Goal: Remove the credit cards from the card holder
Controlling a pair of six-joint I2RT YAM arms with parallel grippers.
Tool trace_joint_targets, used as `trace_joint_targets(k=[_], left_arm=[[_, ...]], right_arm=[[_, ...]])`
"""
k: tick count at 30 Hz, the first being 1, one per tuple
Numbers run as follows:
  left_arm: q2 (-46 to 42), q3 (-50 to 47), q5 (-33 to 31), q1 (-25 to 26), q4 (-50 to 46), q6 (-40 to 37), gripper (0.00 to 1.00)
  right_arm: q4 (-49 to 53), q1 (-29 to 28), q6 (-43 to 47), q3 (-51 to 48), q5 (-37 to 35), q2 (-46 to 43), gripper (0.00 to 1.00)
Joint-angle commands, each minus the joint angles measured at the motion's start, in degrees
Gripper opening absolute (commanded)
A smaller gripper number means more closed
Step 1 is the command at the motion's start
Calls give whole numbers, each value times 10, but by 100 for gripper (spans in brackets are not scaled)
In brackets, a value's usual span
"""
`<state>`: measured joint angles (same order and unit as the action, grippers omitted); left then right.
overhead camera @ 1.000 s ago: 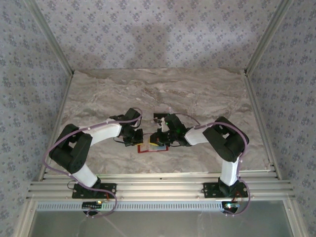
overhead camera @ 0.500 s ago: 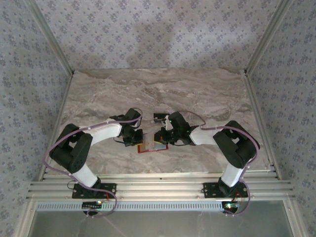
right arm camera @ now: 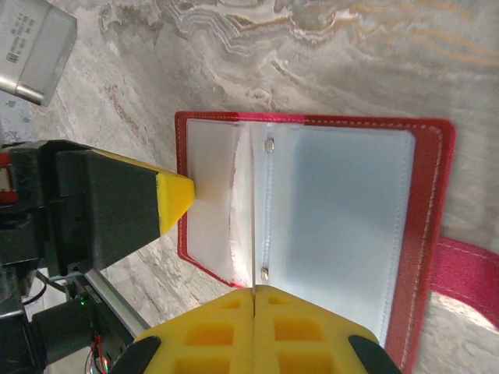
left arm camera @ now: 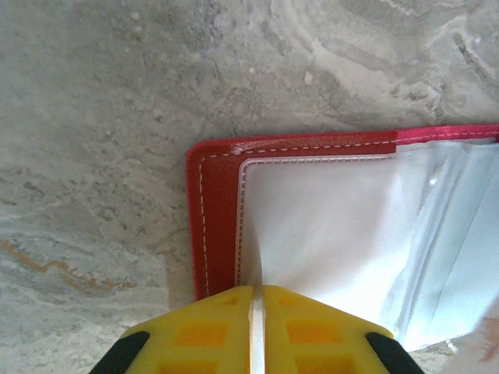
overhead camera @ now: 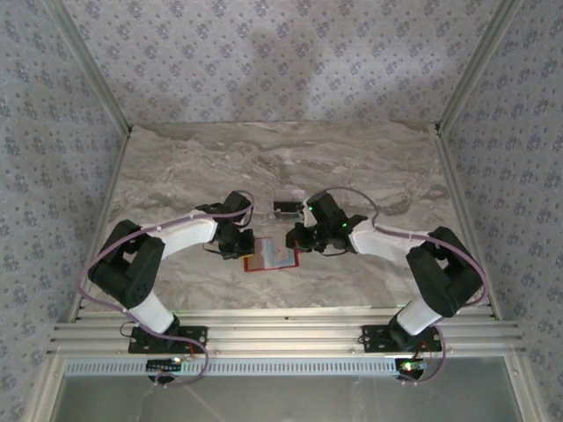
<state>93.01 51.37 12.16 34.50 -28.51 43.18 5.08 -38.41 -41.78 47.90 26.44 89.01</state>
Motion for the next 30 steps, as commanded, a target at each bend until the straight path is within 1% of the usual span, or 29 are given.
trace_joint_targets(k=[1,3,7,11,12,14,16,17,20,23,30], left_arm=[[-22,26,-17,4,-14,-9,13],[-29,31,-22,3,-13,-12,14],[-52,30,-32,4,-10,-13,15],[-78,23,-56,2,-16,-14,17],[-85,18,-59,1,-15,-14,17],[-96,9,-61,-3,-12,-15,17],[-105,-1,-64,-9,-11,-15,17],[-109,-6,-65,-11,-10,-15,18],[-120,-19,-66,-19,-8,-14,19],[-131,-30,-74,-25,-6,-14,22],[-147,-46,-84,-32,-12,-16,25]], right_arm=[[137,10,110,55,-27,-22,0],[195,14,158,88,-37,-24,0],[286,16,287,149,-74,-23,0],[324,16,385,187,-101,-23,0],[341,16,450,199,-125,-19,0],[358,9,524,223,-160,-14,0],[377,-2,608,241,-218,-2,0],[394,-5,644,256,-230,9,0],[437,-1,743,297,-233,37,0],[468,4,820,336,-234,65,0],[515,25,930,430,-217,125,0]])
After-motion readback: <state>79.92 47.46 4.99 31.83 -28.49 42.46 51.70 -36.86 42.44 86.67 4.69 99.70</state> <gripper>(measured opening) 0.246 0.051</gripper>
